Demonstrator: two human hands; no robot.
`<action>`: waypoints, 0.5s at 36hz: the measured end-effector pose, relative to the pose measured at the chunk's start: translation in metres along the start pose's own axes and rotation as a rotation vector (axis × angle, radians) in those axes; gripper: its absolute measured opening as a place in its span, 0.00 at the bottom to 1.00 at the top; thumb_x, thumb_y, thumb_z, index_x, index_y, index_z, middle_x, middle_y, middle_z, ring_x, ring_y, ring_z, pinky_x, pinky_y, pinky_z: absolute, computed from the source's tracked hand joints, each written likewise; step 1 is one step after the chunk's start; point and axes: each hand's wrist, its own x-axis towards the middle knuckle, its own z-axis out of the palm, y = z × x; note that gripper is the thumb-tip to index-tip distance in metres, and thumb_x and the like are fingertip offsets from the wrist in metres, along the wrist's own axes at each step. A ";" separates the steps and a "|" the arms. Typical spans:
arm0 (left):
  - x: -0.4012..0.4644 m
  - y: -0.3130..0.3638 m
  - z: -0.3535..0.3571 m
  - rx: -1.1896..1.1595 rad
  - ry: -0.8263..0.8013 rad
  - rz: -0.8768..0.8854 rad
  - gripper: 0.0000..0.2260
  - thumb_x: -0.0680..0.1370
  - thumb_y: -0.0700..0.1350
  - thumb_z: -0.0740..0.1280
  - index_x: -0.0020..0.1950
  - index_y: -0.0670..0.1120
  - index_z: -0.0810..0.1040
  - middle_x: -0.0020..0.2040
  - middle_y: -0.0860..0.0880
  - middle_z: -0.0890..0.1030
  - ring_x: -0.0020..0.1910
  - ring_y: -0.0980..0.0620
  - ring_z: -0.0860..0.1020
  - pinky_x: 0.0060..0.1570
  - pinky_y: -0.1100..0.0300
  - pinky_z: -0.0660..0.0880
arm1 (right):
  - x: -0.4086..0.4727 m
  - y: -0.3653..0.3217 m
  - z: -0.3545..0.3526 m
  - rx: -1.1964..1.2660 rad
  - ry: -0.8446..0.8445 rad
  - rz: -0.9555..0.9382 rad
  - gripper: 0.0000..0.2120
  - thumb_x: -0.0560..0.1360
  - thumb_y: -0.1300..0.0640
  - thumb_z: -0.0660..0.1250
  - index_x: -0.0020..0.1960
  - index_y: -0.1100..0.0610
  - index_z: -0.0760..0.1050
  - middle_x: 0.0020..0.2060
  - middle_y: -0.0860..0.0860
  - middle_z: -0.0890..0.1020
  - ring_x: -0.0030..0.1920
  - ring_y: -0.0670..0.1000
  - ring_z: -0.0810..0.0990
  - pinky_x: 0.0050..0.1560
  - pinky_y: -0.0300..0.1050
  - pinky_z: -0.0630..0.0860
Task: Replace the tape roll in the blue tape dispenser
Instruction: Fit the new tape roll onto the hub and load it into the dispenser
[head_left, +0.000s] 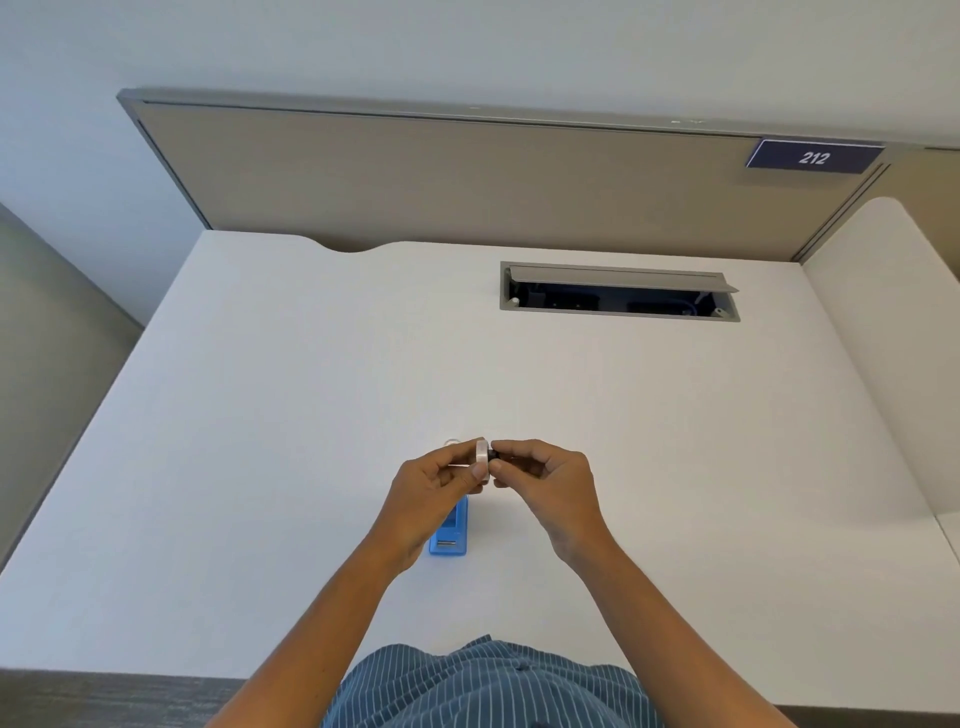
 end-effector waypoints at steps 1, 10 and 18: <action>-0.001 0.000 0.001 0.004 0.000 0.003 0.16 0.78 0.55 0.74 0.66 0.62 0.83 0.56 0.53 0.89 0.54 0.51 0.88 0.56 0.65 0.83 | -0.001 0.000 0.001 -0.007 -0.006 -0.007 0.11 0.75 0.59 0.80 0.55 0.47 0.89 0.48 0.49 0.91 0.45 0.54 0.90 0.52 0.43 0.86; -0.007 -0.003 0.002 0.021 0.024 -0.008 0.16 0.78 0.53 0.75 0.65 0.64 0.83 0.54 0.53 0.90 0.54 0.51 0.88 0.58 0.59 0.82 | -0.003 0.000 -0.004 0.035 -0.085 -0.014 0.13 0.74 0.61 0.80 0.57 0.50 0.89 0.51 0.51 0.91 0.49 0.55 0.91 0.54 0.43 0.85; -0.016 -0.001 0.003 0.004 0.040 -0.013 0.17 0.76 0.52 0.76 0.64 0.62 0.83 0.52 0.52 0.90 0.55 0.53 0.88 0.50 0.70 0.80 | -0.002 0.002 -0.011 0.062 -0.178 -0.004 0.14 0.75 0.67 0.78 0.57 0.54 0.89 0.52 0.55 0.91 0.55 0.57 0.90 0.60 0.49 0.85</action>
